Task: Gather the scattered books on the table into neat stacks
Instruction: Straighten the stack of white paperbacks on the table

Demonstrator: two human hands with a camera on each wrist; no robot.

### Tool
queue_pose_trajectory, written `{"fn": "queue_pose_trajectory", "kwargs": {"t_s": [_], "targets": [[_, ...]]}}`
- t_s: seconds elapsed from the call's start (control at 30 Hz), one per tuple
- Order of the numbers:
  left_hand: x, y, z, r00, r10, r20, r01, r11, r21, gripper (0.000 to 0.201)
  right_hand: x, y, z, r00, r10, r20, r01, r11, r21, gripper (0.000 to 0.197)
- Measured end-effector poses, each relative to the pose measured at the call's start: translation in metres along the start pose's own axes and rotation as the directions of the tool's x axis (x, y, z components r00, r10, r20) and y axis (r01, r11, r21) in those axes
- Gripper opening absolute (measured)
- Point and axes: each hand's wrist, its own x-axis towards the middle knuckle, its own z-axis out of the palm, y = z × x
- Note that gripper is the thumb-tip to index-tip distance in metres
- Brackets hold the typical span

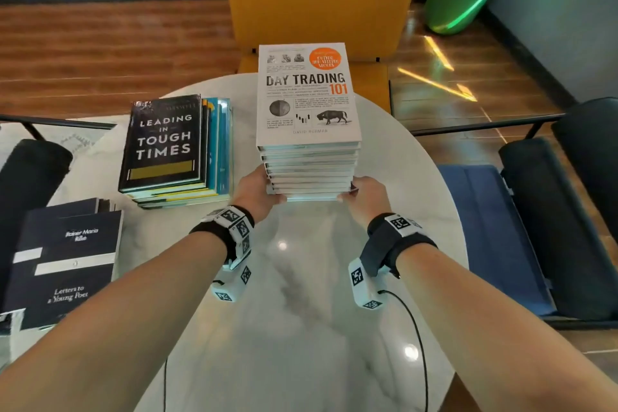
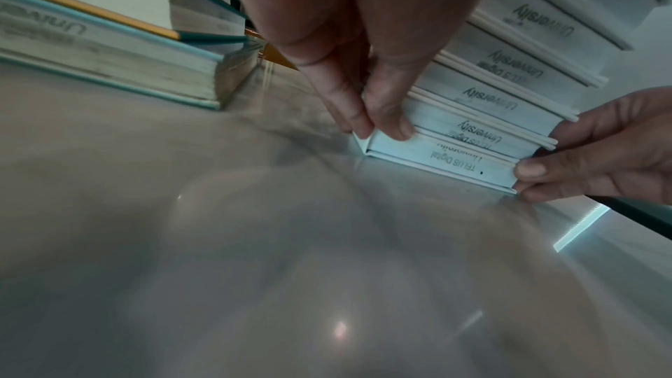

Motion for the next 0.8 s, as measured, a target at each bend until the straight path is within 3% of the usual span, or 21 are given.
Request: {"fn": "queue_pose_trajectory", "kwargs": {"t_s": [0.47,0.67,0.8], "targets": [[0.021,-0.005,-0.014,0.999,0.034,0.014,-0.033,0.999,-0.042,0.048,0.015,-0.025,0.006,0.997,0.067,-0.034,-0.067,0.998,-0.006,0.022],[-0.023,-0.024,-0.015,1.0,-0.001,0.012,0.002,0.995,-0.099,0.044,-0.021,-0.03,0.015,0.967,0.253,-0.027,-0.253,0.967,0.012,0.033],[-0.083,-0.045,-0.021,0.998,-0.041,-0.053,0.033,0.989,-0.144,0.023,-0.057,-0.045,0.036,0.979,0.192,0.075,-0.189,0.981,-0.051,0.027]]}}
